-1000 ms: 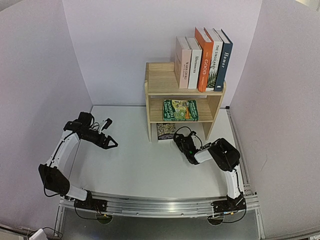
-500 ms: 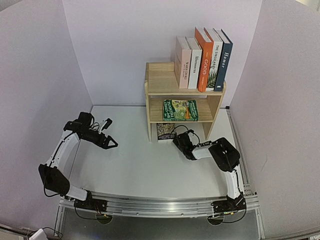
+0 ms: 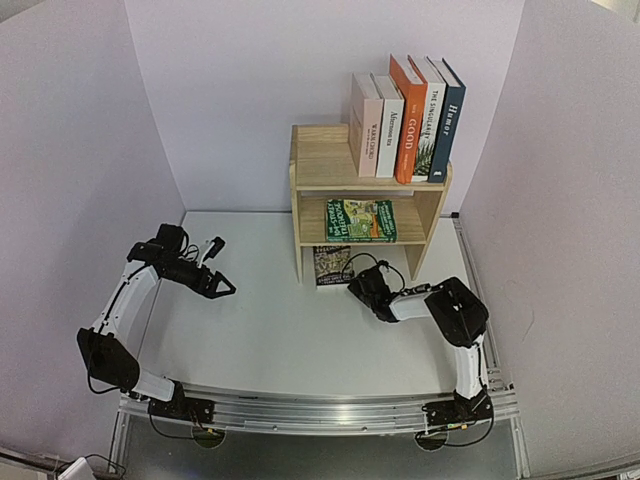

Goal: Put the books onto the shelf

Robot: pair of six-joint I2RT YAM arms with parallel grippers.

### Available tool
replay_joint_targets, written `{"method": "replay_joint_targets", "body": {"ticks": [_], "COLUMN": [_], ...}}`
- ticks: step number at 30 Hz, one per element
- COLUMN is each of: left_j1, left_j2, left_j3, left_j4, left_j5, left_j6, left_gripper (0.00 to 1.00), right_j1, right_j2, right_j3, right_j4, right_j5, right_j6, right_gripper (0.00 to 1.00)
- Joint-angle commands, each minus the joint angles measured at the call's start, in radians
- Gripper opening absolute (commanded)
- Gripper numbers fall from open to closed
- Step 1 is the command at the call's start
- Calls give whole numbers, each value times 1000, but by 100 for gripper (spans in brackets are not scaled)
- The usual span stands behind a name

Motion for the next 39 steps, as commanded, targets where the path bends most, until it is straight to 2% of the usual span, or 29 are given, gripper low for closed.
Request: {"method": "replay_joint_targets", "body": {"ticks": [1, 5, 7, 10, 13, 17, 20, 26, 30, 31, 32, 35, 38, 39], "left_j1": [1, -17, -43, -113, -187, -254, -316, -443, -454, -454, -454, -458, -468, -470], "left_j2": [-39, -25, -11, 9, 57, 129, 165, 261, 301, 303, 306, 330, 355, 356], "left_j3": [-9, -19, -28, -78, -109, -113, -137, -130, -92, -93, -95, -89, -78, -78], "left_j4": [28, 35, 43, 84, 110, 141, 217, 316, 323, 338, 349, 368, 367, 367], "left_j5": [2, 13, 2, -32, -43, -69, -105, -146, -139, -145, -148, -150, -158, -159], "left_j6": [41, 48, 42, 30, 19, -3, -21, -33, -50, -51, -54, -69, -71, -70], "left_gripper": [97, 96, 96, 96, 96, 96, 96, 98, 98, 98, 98, 98, 98, 98], "right_j1": [8, 7, 8, 24, 80, 221, 311, 358, 257, 221, 182, 108, 84, 79], "right_j2": [-139, -266, -358, -462, -501, -496, -484, -493, -587, -602, -607, -580, -517, -486], "right_j3": [-111, -212, -281, -322, -309, -236, -212, -199, -249, -251, -242, -190, -137, -125], "right_j4": [-218, -359, -389, -519, -624, -797, -846, -855, -817, -806, -805, -796, -756, -744], "right_j5": [-206, -348, -371, -397, -456, -495, -516, -495, -470, -458, -444, -395, -367, -368], "right_j6": [-214, -321, -345, -428, -546, -728, -802, -811, -667, -640, -609, -536, -467, -440], "right_gripper": [0, 0, 0, 0, 0, 0, 0, 0, 2, 6, 14, 48, 66, 80]}}
